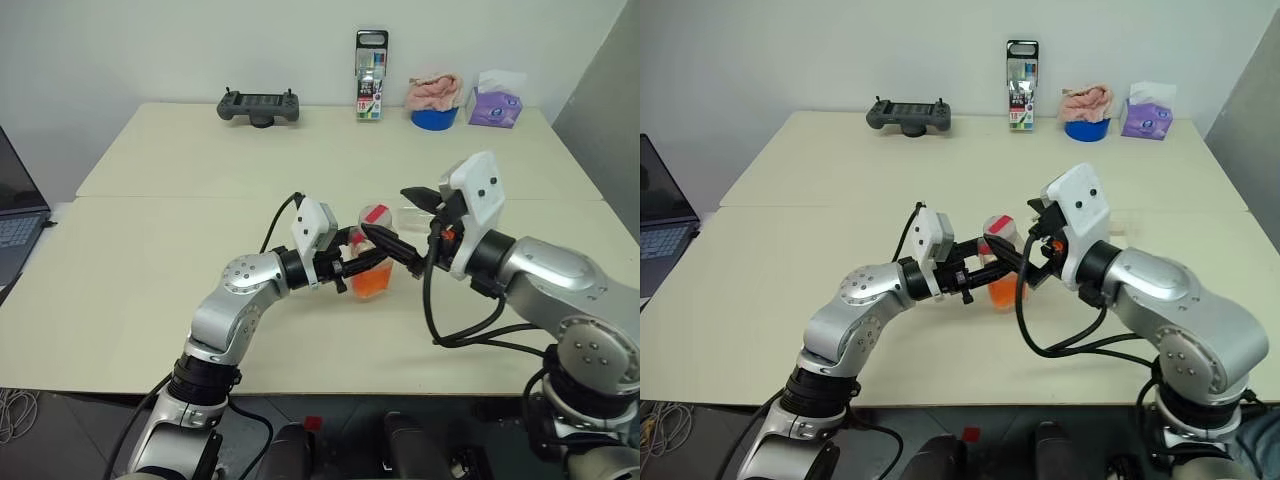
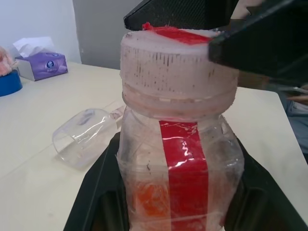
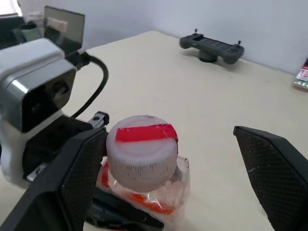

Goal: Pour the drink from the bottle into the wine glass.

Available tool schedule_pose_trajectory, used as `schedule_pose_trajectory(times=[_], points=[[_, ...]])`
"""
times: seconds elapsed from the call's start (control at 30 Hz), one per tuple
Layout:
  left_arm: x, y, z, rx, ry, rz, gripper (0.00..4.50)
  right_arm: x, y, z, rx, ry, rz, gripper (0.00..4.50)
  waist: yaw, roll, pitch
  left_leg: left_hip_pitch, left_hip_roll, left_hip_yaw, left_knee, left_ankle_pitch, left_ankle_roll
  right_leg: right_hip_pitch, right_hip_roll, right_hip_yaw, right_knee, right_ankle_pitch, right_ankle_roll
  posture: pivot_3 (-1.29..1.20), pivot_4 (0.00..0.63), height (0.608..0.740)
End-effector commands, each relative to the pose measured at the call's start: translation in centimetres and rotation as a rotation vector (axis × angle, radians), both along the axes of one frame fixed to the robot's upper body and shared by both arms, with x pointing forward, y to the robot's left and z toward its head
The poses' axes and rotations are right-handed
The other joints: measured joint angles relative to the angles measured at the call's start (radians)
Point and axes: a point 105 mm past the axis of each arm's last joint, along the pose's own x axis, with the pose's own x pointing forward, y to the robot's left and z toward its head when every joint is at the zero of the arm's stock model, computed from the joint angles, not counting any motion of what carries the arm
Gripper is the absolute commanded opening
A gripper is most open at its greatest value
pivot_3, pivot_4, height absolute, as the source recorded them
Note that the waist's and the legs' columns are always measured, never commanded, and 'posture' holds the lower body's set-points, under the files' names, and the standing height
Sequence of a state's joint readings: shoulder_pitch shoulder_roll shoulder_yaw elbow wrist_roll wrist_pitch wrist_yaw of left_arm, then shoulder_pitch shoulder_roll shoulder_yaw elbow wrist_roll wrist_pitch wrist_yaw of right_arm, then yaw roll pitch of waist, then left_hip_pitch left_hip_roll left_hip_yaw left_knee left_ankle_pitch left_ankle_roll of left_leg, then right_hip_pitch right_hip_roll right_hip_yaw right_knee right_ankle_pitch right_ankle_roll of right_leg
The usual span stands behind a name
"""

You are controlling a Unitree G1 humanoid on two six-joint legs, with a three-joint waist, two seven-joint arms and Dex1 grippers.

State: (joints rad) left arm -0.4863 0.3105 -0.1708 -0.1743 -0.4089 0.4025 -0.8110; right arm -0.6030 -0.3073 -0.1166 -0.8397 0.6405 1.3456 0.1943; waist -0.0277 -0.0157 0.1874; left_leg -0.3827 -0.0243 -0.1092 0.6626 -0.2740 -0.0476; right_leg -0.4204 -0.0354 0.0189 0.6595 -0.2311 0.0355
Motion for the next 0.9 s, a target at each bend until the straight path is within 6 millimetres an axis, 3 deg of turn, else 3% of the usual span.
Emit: schedule_pose_trajectory(times=[0.03, 0.3, 0.4, 0.6, 0.8, 0.9], points=[[-0.5, -0.6, 1.6, -0.016, -0.077, -0.036, 1.81, -0.3, 0.2, 0.7, 0.012, -0.044, -0.064, 4.5, 0.0, 0.0, 0.0, 0.0, 0.0, 0.0, 0.0, 0.0, 0.0, 0.0, 0.0, 0.0, 0.0, 0.0, 0.0, 0.0, 0.15, 0.74], [-0.3, -0.2, 1.5, -0.009, -0.08, -0.015, 1.81, -0.2, 0.7, 0.4, 0.024, -0.008, -0.116, 4.5, -0.002, 0.0, 0.0, 0.0, 0.0, 0.0, 0.0, 0.0, 0.0, 0.0, 0.001, 0.0, 0.0, 0.0, 0.0, 0.0, 0.15, 0.74], [-0.3, -0.2, 1.5, -0.007, -0.081, -0.015, 1.81, -0.1, 0.5, 0.5, 0.009, -0.007, -0.135, 3.93, -0.003, 0.0, 0.0, 0.0, 0.0, 0.0, 0.0, 0.0, 0.0, 0.0, 0.001, 0.0, 0.0, 0.0, 0.0, 0.0, 0.15, 0.74], [-0.3, -0.1, 1.5, -0.009, -0.082, -0.012, 1.81, 0.0, 0.4, 0.6, 0.003, -0.015, -0.157, 1.86, -0.004, 0.0, 0.0, 0.0, 0.0, 0.0, 0.0, 0.0, 0.0, 0.0, 0.001, 0.0, 0.0, 0.0, 0.0, 0.0, 0.15, 0.74], [-0.3, -0.3, 1.7, -0.013, -0.086, -0.012, 1.8, 1.7, -1.8, 0.9, -0.082, -0.046, -0.171, 1.85, -0.004, 0.0, 0.0, 0.0, 0.0, 0.0, 0.0, 0.0, 0.0, 0.0, 0.001, 0.0, -0.001, 0.0, 0.0, 0.0, 0.15, 0.74], [-0.4, -0.5, 1.9, -0.018, -0.088, -0.019, 1.8, 2.4, -1.6, 1.1, -0.098, -0.045, 0.121, 1.85, -0.004, 0.0, 0.0, 0.0, 0.0, 0.0, 0.0, 0.0, 0.0, 0.001, 0.001, 0.0, -0.002, -0.001, 0.001, 0.0, 0.15, 0.74]])
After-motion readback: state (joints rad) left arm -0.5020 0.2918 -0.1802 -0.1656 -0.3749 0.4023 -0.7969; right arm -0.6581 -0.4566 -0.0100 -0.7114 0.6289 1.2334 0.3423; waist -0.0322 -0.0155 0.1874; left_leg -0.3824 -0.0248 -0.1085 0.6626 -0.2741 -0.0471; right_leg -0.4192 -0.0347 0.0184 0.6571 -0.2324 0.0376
